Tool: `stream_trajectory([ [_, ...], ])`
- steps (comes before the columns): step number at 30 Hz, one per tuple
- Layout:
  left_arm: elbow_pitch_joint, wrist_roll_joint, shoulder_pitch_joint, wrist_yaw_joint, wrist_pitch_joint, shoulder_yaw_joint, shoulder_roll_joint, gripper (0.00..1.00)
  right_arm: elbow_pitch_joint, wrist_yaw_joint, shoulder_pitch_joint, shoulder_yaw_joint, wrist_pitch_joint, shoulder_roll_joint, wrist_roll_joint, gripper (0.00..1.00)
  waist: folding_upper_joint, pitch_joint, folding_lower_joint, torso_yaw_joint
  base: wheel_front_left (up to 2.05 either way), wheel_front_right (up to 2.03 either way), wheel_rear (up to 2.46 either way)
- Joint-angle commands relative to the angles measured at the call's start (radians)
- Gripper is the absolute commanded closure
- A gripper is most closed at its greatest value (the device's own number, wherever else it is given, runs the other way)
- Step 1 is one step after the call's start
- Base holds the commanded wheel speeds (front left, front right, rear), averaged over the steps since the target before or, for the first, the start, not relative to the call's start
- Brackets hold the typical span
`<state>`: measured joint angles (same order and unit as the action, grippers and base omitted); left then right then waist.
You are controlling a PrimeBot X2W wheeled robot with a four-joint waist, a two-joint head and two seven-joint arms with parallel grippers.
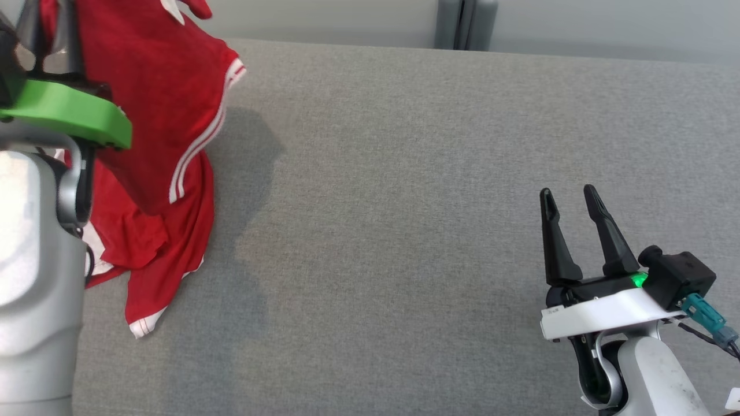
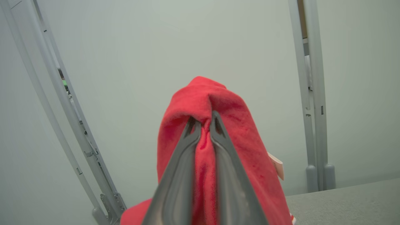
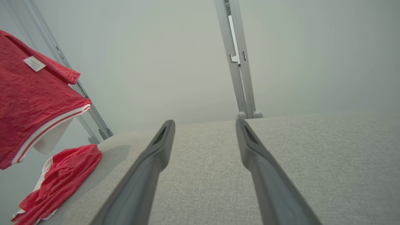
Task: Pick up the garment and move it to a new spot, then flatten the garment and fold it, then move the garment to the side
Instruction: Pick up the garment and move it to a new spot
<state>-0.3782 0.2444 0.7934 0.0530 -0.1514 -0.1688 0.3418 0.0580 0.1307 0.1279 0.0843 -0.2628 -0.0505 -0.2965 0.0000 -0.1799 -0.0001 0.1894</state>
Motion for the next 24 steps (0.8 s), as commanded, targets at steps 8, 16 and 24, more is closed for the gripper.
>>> stream_trajectory([
  [8, 0.215, 0.030, -0.100, 0.014, 0.107, -0.086, -0.069, 1.00, -0.017, 0.000, 0.014, -0.044, -0.003, -0.001, -0.026, 0.00, 0.0000, 0.057, 0.0001, -0.137, 0.00, 0.00, 0.00],
  [16, 0.284, 0.031, -0.159, 0.006, 0.131, -0.176, -0.142, 1.00, -0.026, 0.000, 0.049, -0.063, -0.003, 0.000, -0.038, 0.00, 0.0000, 0.024, 0.0001, -0.296, 0.00, 0.00, 0.00],
  [24, 0.237, 0.004, -0.118, 0.013, 0.107, -0.267, -0.214, 1.00, -0.031, 0.000, 0.074, -0.079, -0.003, 0.000, -0.072, 0.00, 0.0000, -0.042, 0.0001, -0.471, 0.00, 0.00, 0.00],
])
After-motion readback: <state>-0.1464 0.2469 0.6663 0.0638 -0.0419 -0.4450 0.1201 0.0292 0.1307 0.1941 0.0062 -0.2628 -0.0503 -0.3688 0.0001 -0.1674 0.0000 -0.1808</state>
